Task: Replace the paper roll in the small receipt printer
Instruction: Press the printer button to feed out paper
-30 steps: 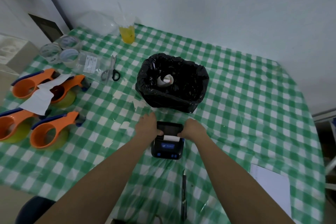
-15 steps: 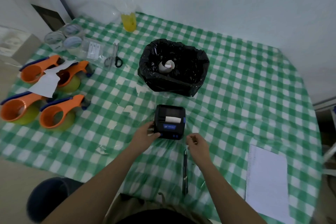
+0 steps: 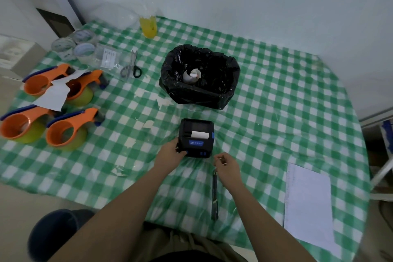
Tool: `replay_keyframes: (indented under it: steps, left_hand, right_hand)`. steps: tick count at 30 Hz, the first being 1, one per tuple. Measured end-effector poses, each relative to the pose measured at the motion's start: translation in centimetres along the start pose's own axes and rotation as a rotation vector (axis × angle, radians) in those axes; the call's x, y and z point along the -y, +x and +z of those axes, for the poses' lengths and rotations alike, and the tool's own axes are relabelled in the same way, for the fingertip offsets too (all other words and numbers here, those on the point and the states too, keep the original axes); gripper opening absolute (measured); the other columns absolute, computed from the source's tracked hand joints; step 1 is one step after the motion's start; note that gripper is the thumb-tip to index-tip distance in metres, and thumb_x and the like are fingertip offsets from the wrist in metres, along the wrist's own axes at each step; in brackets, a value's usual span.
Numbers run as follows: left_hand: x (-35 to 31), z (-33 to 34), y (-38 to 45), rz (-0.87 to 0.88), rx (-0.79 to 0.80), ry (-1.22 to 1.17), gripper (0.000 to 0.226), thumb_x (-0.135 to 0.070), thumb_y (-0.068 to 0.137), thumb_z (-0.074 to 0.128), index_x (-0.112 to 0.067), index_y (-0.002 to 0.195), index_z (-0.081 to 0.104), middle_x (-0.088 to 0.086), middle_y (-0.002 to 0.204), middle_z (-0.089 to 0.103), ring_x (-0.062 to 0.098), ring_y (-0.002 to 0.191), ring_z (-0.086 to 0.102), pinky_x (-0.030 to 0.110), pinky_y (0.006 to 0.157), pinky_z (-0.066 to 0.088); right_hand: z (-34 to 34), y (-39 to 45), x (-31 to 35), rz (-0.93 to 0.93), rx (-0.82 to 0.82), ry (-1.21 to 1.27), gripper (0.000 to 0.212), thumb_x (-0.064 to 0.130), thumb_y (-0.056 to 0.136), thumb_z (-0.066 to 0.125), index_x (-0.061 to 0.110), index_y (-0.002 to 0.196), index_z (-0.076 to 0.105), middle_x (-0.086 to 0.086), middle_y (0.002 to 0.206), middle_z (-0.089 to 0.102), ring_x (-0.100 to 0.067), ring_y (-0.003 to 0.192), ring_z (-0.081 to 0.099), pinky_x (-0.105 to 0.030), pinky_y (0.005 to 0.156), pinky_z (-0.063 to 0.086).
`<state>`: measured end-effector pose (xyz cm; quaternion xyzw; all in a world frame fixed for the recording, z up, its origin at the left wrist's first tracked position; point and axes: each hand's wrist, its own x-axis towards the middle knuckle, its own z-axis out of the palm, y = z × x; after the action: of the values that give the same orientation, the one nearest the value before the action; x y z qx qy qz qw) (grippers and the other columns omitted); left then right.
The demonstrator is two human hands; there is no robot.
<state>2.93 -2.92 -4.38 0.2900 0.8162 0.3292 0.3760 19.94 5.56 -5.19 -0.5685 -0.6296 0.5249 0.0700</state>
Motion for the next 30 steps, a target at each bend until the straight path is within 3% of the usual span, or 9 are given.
replay_keyframes:
  steps: [3,9,14,18,24,30]
  left_hand:
    - [0.0,0.1,0.1,0.006,-0.01,0.05,0.039,-0.01,0.08,0.064,-0.009,0.118,0.058,0.016,0.113,0.068,0.03,0.101,0.063,0.031,0.083,0.047]
    - [-0.1,0.2,0.1,-0.003,0.001,0.054,0.038,-0.011,0.08,0.064,-0.011,0.118,0.06,0.015,0.111,0.069,0.029,0.101,0.063,0.038,0.088,0.051]
    - [0.0,0.4,-0.1,-0.009,-0.028,0.049,0.035,-0.01,0.079,0.064,-0.01,0.113,0.062,0.014,0.108,0.07,0.029,0.099,0.064,0.033,0.083,0.05]
    - [0.1,0.5,0.0,-0.016,-0.032,0.047,0.034,-0.01,0.077,0.066,-0.009,0.111,0.064,0.016,0.106,0.071,0.03,0.098,0.065,0.033,0.083,0.05]
    - [0.0,0.7,0.0,-0.031,-0.046,0.055,0.031,-0.009,0.078,0.066,-0.007,0.108,0.065,0.016,0.103,0.071,0.028,0.095,0.065,0.026,0.074,0.042]
    - [0.0,0.3,0.4,-0.045,-0.018,0.066,0.026,-0.011,0.076,0.067,-0.002,0.1,0.067,0.019,0.099,0.072,0.03,0.092,0.066,0.037,0.079,0.051]
  right_hand:
    - [0.0,0.0,0.0,-0.008,0.007,-0.01,0.01,0.015,0.092,0.052,0.015,0.087,0.06,-0.003,0.08,0.061,-0.02,0.069,0.057,-0.038,0.068,0.051]
    - [-0.1,0.0,-0.1,-0.026,0.037,0.017,0.011,0.014,0.092,0.052,0.014,0.086,0.061,-0.003,0.078,0.061,-0.018,0.064,0.054,-0.032,0.059,0.045]
    - [-0.6,0.1,-1.1,-0.035,0.049,0.034,0.016,0.015,0.091,0.053,0.022,0.077,0.06,-0.002,0.074,0.061,-0.018,0.066,0.056,-0.032,0.061,0.048]
    - [-0.9,0.4,-1.3,-0.051,0.058,0.07,0.018,0.009,0.09,0.051,0.02,0.079,0.06,-0.004,0.075,0.061,-0.018,0.065,0.055,-0.024,0.057,0.045]
    - [-0.7,0.9,-1.3,-0.08,0.076,0.048,0.016,0.009,0.09,0.052,0.018,0.081,0.061,-0.004,0.076,0.061,-0.019,0.068,0.056,-0.024,0.06,0.046]
    - [-0.1,1.4,-1.1,-0.07,0.061,0.071,0.012,0.008,0.091,0.051,0.013,0.085,0.061,-0.006,0.077,0.062,-0.018,0.064,0.053,-0.029,0.059,0.045]
